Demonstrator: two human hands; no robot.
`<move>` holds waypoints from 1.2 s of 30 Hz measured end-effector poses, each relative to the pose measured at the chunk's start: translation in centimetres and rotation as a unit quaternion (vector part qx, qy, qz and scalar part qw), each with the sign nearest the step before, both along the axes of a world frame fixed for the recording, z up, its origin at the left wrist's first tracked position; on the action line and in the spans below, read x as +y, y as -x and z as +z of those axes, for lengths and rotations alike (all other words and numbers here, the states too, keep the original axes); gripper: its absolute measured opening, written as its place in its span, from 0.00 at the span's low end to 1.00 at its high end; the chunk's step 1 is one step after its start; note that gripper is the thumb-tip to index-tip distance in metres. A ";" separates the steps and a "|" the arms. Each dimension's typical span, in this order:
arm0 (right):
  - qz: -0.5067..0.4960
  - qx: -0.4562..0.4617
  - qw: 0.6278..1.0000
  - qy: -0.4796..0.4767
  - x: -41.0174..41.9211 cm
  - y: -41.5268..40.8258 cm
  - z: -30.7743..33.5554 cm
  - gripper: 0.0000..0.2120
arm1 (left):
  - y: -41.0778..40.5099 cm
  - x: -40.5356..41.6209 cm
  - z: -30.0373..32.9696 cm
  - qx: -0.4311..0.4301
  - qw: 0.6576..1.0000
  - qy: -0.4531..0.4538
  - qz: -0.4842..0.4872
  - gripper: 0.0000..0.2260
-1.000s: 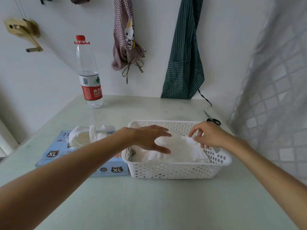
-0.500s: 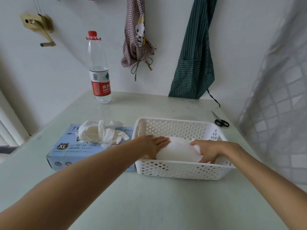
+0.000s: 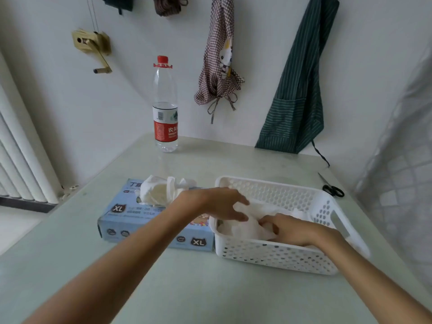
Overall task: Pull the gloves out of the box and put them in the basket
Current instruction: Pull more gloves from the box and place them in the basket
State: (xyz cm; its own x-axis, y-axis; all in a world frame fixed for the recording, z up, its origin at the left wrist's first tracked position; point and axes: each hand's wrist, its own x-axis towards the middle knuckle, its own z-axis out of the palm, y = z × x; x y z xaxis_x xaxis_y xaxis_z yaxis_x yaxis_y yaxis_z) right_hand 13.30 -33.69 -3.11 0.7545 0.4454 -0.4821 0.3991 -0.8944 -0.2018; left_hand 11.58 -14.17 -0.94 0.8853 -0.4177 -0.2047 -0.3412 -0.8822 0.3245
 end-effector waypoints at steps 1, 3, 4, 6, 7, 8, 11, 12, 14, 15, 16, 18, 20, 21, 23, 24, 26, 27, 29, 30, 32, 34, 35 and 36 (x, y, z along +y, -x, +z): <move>-0.013 -0.005 1.000 -0.001 0.0 0.0 -0.1 0.28 | 0.8 1.1 0.5 -0.039 0.997 0.065 0.010 0.22; -0.038 -0.032 0.999 0.006 -0.1 -0.2 0.6 0.26 | 2.1 4.3 1.2 -0.125 0.978 0.159 0.051 0.17; -0.044 -0.064 0.997 0.015 0.0 -0.3 1.0 0.24 | 2.8 6.1 1.5 -0.164 0.967 0.177 0.086 0.14; -0.054 -0.143 0.988 -0.008 1.3 -0.1 2.4 0.18 | 3.8 10.1 1.6 -0.216 0.945 0.172 0.174 0.11; -0.055 -0.173 0.982 -0.056 2.6 0.1 3.0 0.15 | 4.3 12.0 1.5 -0.224 0.934 0.163 0.224 0.10; -0.055 -0.191 0.973 -0.114 4.3 0.6 3.6 0.13 | 4.6 13.6 1.3 -0.223 0.924 0.156 0.267 0.09; -0.048 -0.208 0.942 -0.259 9.8 2.3 4.4 0.11 | 5.2 15.9 0.9 -0.188 0.909 0.175 0.329 0.17; -0.041 -0.213 0.934 -0.283 11.4 2.8 4.3 0.13 | 5.1 16.0 1.0 -0.172 0.913 0.177 0.326 0.20; -0.029 -0.226 0.929 -0.291 15.0 3.1 3.3 0.18 | 5.0 16.5 0.7 -0.135 0.931 0.160 0.298 0.19; -0.026 -0.238 0.928 -0.285 16.1 3.2 2.8 0.19 | 4.7 16.6 0.5 -0.118 0.943 0.144 0.276 0.17; -0.024 -0.253 0.926 -0.280 17.1 3.1 2.1 0.19 | 4.5 16.7 0.3 -0.103 0.952 0.130 0.256 0.16; -0.038 -0.280 0.917 -0.282 18.2 2.9 1.1 0.14 | 4.1 17.0 -0.2 -0.077 0.962 0.117 0.234 0.14; -0.070 -0.278 0.909 -0.304 18.4 2.5 0.4 0.13 | 3.9 17.6 -0.8 -0.070 0.962 0.118 0.237 0.12; -0.083 -0.263 0.908 -0.317 18.2 2.2 0.3 0.14 | 3.8 18.1 -0.9 -0.073 0.959 0.126 0.245 0.11; -0.097 -0.235 0.904 -0.343 17.9 1.9 0.5 0.13 | 3.8 18.9 -1.1 -0.078 0.951 0.144 0.263 0.09; -0.098 -0.235 0.902 -0.349 17.6 1.9 0.7 0.14 | 3.9 19.2 -1.1 -0.084 0.946 0.152 0.273 0.08; -0.094 -0.247 0.899 -0.349 17.4 1.9 0.9 0.14 | 4.0 19.5 -1.1 -0.101 0.939 0.154 0.290 0.07; -0.093 -0.255 0.895 -0.354 17.3 1.9 0.9 0.13 | 4.0 19.6 -1.1 -0.109 0.938 0.149 0.293 0.07; -0.098 -0.275 0.878 -0.378 17.2 1.8 0.8 0.10 | 4.0 19.7 -1.1 -0.116 0.942 0.135 0.286 0.06; -0.099 -0.283 0.867 -0.397 17.1 1.6 0.8 0.10 | 4.0 19.7 -1.2 -0.115 0.944 0.128 0.281 0.06; -0.094 -0.260 0.856 -0.438 16.9 1.3 1.0 0.07 | 3.9 19.8 -1.4 -0.114 0.947 0.116 0.276 0.06; -0.084 -0.200 0.858 -0.466 16.7 1.2 1.3 0.06 | 3.7 19.9 -1.4 -0.122 0.948 0.115 0.270 0.06; -0.083 -0.169 0.857 -0.480 16.6 1.2 1.5 0.07 | 3.6 19.9 -1.3 -0.133 0.947 0.125 0.265 0.07; -0.086 -0.144 0.853 -0.493 16.6 1.2 1.6 0.07 | 3.7 19.7 -1.0 -0.146 0.943 0.152 0.258 0.10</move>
